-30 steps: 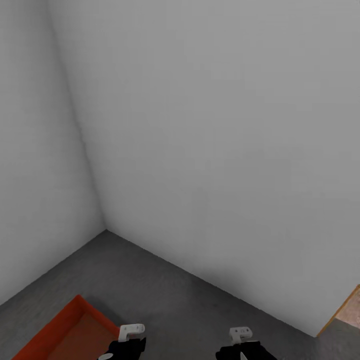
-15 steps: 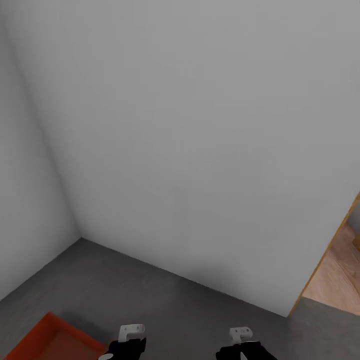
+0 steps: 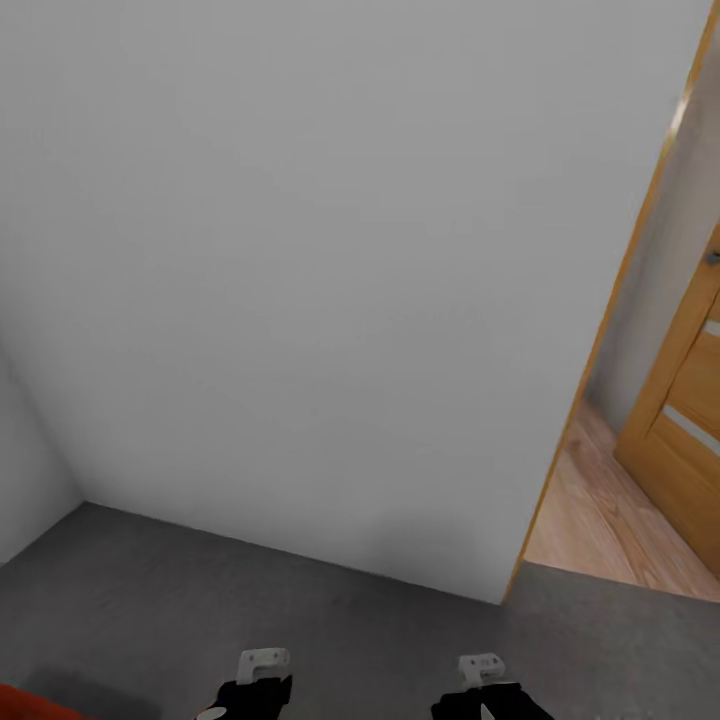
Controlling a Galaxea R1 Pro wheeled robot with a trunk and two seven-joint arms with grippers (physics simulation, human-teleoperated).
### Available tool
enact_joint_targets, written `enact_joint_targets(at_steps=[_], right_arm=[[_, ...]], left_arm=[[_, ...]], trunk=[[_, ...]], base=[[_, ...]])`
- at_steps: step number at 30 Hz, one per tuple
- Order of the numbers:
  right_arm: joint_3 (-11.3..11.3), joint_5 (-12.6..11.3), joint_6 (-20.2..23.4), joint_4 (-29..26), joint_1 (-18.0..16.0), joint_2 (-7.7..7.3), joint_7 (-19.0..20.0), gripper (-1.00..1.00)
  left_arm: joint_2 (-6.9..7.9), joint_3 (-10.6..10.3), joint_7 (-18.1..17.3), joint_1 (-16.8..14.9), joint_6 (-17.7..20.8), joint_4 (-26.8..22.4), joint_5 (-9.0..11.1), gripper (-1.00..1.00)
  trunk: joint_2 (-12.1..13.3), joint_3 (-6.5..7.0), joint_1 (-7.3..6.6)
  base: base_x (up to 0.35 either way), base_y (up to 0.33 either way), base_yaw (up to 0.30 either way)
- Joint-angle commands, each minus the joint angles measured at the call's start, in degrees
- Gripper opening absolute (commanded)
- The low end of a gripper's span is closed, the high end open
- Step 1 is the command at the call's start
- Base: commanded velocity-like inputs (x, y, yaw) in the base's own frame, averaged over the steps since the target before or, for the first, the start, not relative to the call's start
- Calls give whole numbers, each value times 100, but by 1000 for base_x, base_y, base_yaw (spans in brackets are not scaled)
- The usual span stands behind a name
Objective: Move the two storage containers from the living room to the garage. In the garage, place one container on the floor and stack the other container on top of it (either order is fine).
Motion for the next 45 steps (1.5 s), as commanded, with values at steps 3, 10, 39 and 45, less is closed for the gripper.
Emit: enact_joint_targets(at_steps=[3,10,39,45], right_arm=[[4,24,33,-11,-1,0,19,100],[5,24,33,-11,-1,0,17,100],[9,31,38,-11,-1,4,6,100],[13,50,38,-11,-1,6,2,100]], left_arm=[[-3,47,-13,-3,-19,1,-54,100],[-3,47,-2,-3,-20,1,-54,100],[5,47,14,-3,-36,1,-62,100],[5,47,14,-3,-52,1,-62,100]], trunk=[[-2,-5,-1],[-2,-5,-1],[-2,-5,-1],[-2,-5,-1]], base=[[0,-293,-286],[0,-296,-286],[72,-300,-136],[93,-306,188]])
